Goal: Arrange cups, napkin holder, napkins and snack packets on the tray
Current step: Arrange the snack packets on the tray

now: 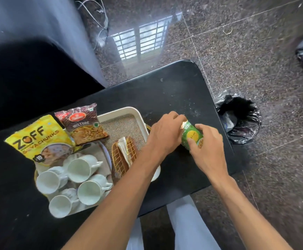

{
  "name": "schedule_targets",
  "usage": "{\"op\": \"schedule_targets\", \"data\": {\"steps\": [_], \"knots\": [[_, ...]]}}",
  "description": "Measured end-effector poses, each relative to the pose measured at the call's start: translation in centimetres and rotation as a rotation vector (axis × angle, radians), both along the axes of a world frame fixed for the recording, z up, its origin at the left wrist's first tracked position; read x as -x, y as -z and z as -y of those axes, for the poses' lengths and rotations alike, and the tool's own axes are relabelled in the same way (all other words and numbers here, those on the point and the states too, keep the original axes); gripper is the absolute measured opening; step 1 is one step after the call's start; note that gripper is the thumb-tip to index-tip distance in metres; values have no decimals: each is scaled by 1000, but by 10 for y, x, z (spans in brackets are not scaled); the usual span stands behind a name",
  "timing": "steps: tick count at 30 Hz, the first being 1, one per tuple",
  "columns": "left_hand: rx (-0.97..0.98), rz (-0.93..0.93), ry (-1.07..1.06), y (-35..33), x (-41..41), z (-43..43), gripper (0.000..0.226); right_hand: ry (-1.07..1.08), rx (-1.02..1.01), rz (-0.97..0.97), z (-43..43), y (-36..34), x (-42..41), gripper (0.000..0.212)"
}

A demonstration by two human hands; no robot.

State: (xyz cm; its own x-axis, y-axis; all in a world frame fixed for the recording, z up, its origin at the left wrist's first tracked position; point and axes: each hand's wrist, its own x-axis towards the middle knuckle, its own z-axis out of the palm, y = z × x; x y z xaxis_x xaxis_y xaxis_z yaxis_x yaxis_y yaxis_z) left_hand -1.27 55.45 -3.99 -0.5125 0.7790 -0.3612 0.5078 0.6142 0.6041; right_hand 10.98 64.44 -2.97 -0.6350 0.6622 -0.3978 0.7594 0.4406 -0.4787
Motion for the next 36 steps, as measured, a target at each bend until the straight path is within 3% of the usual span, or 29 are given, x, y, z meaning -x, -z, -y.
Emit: {"op": "schedule_targets", "data": {"steps": [9, 13, 19, 22, 26, 30, 36], "knots": [[172, -86, 409, 31, 0, -41, 61, 80, 72, -66, -28, 6, -19, 46], [220, -116, 532, 31, 15, -47, 56, 69, 99, -116, -33, 4, -17, 45], [278, -146, 523, 25, 28, -47, 51, 63, 123, -147, -34, 3, -9, 44], [295, -47, 385, 26, 31, -42, 54, 50, 139, -158, -31, 4, -6, 44], [168, 58, 4, 21, 37, -21, 67, 44, 133, -216, -22, 4, -1, 45], [-50, 144, -453, 7, 36, 7, 47, 99, 152, -272, -11, 2, 7, 58], [-200, 264, -789, -16, 32, 56, 35, 315, 612, -418, 12, -6, 33, 65]]}}
